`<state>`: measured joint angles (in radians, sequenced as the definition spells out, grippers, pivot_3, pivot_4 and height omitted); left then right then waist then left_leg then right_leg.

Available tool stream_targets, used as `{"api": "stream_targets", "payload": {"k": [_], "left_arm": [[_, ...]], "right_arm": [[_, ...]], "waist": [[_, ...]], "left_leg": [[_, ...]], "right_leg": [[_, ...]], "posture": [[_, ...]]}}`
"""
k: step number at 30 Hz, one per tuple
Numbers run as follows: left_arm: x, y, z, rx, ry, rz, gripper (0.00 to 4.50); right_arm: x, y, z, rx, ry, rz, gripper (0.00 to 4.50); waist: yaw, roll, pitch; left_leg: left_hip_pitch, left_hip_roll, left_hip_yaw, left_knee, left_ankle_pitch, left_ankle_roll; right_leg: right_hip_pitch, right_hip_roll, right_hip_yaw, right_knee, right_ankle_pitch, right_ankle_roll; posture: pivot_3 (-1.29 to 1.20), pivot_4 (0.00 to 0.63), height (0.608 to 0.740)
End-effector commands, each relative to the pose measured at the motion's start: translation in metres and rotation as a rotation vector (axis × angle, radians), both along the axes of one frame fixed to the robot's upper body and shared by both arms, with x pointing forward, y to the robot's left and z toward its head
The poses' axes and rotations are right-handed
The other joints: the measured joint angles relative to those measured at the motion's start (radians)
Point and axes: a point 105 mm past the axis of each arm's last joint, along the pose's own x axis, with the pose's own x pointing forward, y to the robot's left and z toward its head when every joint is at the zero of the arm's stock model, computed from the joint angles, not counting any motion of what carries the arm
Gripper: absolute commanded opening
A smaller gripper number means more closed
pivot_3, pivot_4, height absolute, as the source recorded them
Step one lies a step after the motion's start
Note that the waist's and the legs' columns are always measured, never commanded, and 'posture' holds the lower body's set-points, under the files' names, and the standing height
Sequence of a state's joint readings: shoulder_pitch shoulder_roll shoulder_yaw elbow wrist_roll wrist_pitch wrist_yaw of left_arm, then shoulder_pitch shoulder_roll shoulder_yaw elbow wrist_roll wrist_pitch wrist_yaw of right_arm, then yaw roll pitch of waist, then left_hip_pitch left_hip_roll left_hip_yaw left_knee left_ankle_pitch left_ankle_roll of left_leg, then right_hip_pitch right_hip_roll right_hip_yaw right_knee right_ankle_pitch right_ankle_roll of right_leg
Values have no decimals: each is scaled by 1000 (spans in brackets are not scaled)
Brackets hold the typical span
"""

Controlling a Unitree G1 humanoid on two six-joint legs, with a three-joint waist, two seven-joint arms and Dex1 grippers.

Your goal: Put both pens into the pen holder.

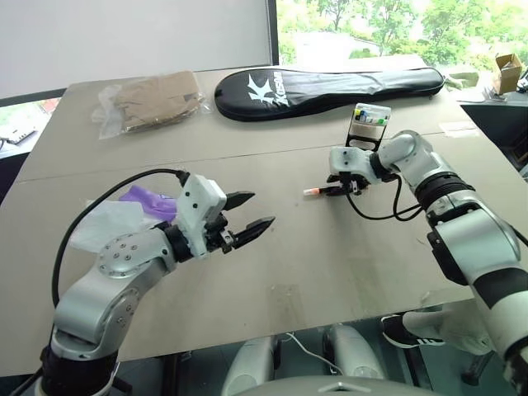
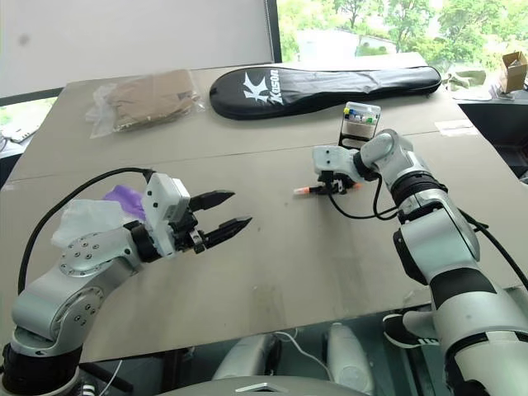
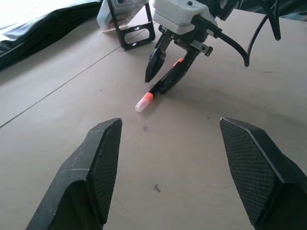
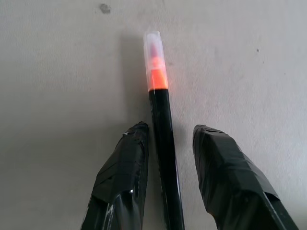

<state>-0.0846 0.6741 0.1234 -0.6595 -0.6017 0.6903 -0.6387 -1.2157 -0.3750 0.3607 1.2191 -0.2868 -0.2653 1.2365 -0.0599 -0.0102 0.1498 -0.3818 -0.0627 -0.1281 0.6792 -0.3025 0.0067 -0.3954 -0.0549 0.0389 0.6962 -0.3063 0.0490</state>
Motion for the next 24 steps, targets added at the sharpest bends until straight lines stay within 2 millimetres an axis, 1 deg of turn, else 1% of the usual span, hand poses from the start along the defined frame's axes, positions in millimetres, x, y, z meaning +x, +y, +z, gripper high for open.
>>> {"api": "stream_targets", "payload": {"k": [1, 8, 13, 15, 18, 21, 24], "left_arm": [[-1, -5, 7, -7, -38, -34, 3353], [-2, -4, 6, -5, -35, -33, 3353], [-2, -3, 4, -7, -31, -34, 3353], [-2, -4, 4, -8, -30, -37, 3353], [-1, -5, 5, -8, -33, -43, 3353], [0, -6, 6, -6, -35, -43, 3353], [0, -5, 6, -4, -34, -41, 3353]], "right_arm": [[-3, -11, 2, 91, 11, -19, 1621], [-6, -53, -3, 132, 55, -129, 1621], [-3, -71, -7, 135, 42, -217, 1621], [-1, -71, -7, 160, 45, -247, 1621], [-3, -62, -10, 184, 87, -240, 1621], [-7, -52, -14, 205, 110, -189, 1621], [-7, -43, -13, 227, 99, -165, 1621]], "waist": [[1, 0, 0], [1, 0, 0], [0, 0, 0], [0, 0, 0], [0, 0, 0], [-3, 0, 0], [-11, 0, 0]], "left_leg": [[0, 0, 0, 0, 0, 0], [0, 0, 0, 0, 0, 0], [0, 0, 1, 0, 0, 0], [0, 0, 1, -1, 0, 0], [0, 0, 1, -1, 0, 0], [0, 0, 1, -1, 0, 0], [1, 1, 2, -1, 0, 0]], "right_leg": [[0, 0, 0, 0, 0, 0], [0, 0, 0, 0, 0, 0], [0, 0, 1, 0, 0, 0], [0, 0, 1, 0, 0, 0], [0, 0, 1, 0, 0, 0], [0, 0, 1, 0, 0, 0], [0, 0, 2, 0, 0, 0]], "posture": [[0, 150, 740], [0, 150, 740], [0, 150, 740], [0, 150, 740], [0, 150, 740], [0, 150, 740], [0, 150, 740]]}}
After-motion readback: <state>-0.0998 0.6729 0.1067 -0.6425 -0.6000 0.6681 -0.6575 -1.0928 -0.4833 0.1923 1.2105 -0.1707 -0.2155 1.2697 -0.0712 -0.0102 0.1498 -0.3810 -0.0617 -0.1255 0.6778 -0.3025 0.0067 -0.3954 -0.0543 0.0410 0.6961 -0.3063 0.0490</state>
